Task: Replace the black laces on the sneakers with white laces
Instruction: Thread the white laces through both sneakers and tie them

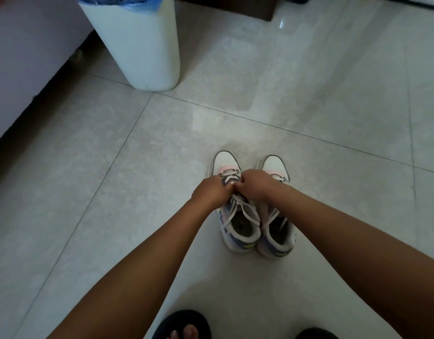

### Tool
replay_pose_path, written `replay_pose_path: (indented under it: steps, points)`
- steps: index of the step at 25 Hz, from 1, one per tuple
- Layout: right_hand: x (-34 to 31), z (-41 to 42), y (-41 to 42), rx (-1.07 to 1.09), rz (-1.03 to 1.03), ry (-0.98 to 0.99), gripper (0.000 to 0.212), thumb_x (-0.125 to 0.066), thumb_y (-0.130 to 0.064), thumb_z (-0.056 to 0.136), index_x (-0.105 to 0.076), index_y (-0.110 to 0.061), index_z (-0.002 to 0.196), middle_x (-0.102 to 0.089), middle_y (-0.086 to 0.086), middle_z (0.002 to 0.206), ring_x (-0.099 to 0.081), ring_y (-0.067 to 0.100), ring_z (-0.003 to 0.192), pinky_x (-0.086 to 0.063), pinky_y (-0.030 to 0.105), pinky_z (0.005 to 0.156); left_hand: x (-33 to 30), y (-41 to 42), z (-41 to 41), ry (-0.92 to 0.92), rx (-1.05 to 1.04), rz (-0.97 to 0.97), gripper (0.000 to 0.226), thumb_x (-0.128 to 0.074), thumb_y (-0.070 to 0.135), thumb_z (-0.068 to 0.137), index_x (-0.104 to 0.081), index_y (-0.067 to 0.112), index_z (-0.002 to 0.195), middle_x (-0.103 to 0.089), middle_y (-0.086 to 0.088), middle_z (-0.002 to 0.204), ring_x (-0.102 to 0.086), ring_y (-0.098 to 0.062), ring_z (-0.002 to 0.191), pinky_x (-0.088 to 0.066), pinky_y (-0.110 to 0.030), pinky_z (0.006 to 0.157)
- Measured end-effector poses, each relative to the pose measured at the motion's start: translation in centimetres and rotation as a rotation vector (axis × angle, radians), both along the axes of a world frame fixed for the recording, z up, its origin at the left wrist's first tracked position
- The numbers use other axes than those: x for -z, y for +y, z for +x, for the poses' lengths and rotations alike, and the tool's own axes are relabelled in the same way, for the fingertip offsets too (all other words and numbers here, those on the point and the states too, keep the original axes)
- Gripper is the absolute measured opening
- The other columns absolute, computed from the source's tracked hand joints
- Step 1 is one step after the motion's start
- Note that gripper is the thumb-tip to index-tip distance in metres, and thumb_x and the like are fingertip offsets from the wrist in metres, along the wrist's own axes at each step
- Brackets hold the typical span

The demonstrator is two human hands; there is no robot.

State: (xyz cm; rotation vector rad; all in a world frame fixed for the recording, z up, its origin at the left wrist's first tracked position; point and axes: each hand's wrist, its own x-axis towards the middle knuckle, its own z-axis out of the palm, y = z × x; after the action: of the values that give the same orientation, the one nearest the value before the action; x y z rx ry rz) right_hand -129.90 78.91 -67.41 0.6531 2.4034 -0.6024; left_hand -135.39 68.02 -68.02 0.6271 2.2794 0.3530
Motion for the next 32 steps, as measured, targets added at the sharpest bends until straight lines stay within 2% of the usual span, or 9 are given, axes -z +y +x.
replay_pose_path:
  steps: [3,5,10,13,17,22,27,30,32]
  points:
    - [0.2,-1.7,-0.5,-0.139,0.1,-0.106,0.022,-0.051,-0.017,0.091,-0.061,-0.006,0.107,-0.063,0.012,0.114,-0.06,0.027,0.103,-0.042,0.029,0.076,0.0,1.9,-0.2,0.093,0.107,-0.221,0.031,-0.043,0.019,0.097,-0.054,0.015,0.125,-0.058,-0.006,0.125,-0.057,-0.023,0.112,-0.044,-0.029,0.087]
    - [0.0,-2.2,-0.8,-0.204,0.114,-0.165,0.024,-0.053,-0.013,0.091,-0.062,-0.005,0.112,-0.064,0.01,0.115,-0.061,0.024,0.102,-0.042,0.029,0.076,0.3,2.1,-0.2,0.069,0.089,-0.232,0.032,-0.043,0.013,0.097,-0.053,0.011,0.128,-0.056,-0.007,0.129,-0.055,-0.022,0.116,-0.042,-0.027,0.092]
    - [-0.6,-0.4,0.0,-0.094,-0.064,0.129,0.024,-0.042,-0.014,0.095,-0.059,0.0,0.104,-0.063,0.019,0.108,-0.056,0.031,0.098,-0.032,0.028,0.07,0.2,-0.8,-0.5,0.079,0.213,0.158,0.022,-0.038,0.015,0.098,-0.053,0.004,0.112,-0.062,-0.017,0.108,-0.057,-0.029,0.091,-0.034,-0.027,0.068]
    - [-0.2,1.1,-0.3,-0.024,-0.104,0.273,0.017,-0.045,-0.014,0.093,-0.058,-0.003,0.093,-0.063,0.02,0.097,-0.054,0.03,0.084,-0.028,0.028,0.065,0.8,-1.9,-0.1,0.082,0.159,0.305,0.018,-0.039,0.016,0.099,-0.053,0.003,0.101,-0.06,-0.014,0.096,-0.052,-0.024,0.08,-0.032,-0.026,0.065]
    - [0.2,2.2,-0.3,0.101,-0.18,0.358,0.015,-0.047,-0.01,0.092,-0.047,-0.012,0.077,-0.054,0.009,0.076,-0.046,0.022,0.071,-0.022,0.029,0.058,1.6,-2.0,0.4,0.089,0.116,0.388,0.021,-0.04,0.014,0.098,-0.056,0.003,0.106,-0.061,-0.015,0.1,-0.056,-0.026,0.088,-0.038,-0.027,0.071]
    - [-0.6,2.1,-0.4,0.139,-0.153,0.259,0.019,-0.042,-0.02,0.097,-0.048,-0.01,0.082,-0.053,0.008,0.083,-0.048,0.023,0.079,-0.027,0.028,0.063,1.0,-1.6,0.3,0.132,0.071,0.262,0.02,-0.04,0.025,0.099,-0.053,0.011,0.094,-0.061,-0.013,0.1,-0.055,-0.026,0.086,-0.039,-0.033,0.069]
    - [-1.6,0.9,-0.9,-0.037,-0.065,-0.062,0.033,-0.039,-0.024,0.098,-0.047,-0.012,0.068,-0.053,0.016,0.092,-0.051,0.025,0.086,-0.032,0.026,0.07,0.4,0.4,-0.3,0.049,0.25,-0.151,0.035,-0.041,0.025,0.097,-0.051,0.013,0.129,-0.056,-0.009,0.126,-0.055,-0.028,0.111,-0.044,-0.037,0.088]
    - [-1.9,0.2,-1.1,-0.119,-0.044,-0.097,0.027,-0.039,-0.015,0.098,-0.061,0.0,0.103,-0.06,0.019,0.113,-0.057,0.03,0.104,-0.039,0.029,0.076,-0.4,1.1,-0.6,0.071,0.252,-0.208,0.035,-0.049,0.024,0.092,-0.054,0.015,0.126,-0.058,-0.007,0.124,-0.056,-0.025,0.11,-0.043,-0.032,0.083]
    - [-1.9,0.0,-1.0,-0.129,-0.071,-0.098,0.027,-0.038,-0.012,0.098,-0.059,0.0,0.109,-0.059,0.02,0.119,-0.056,0.031,0.108,-0.039,0.029,0.077,-0.9,0.9,-0.9,0.076,0.208,-0.148,0.027,-0.052,0.028,0.088,-0.058,0.015,0.11,-0.061,-0.006,0.112,-0.058,-0.024,0.101,-0.042,-0.03,0.075]
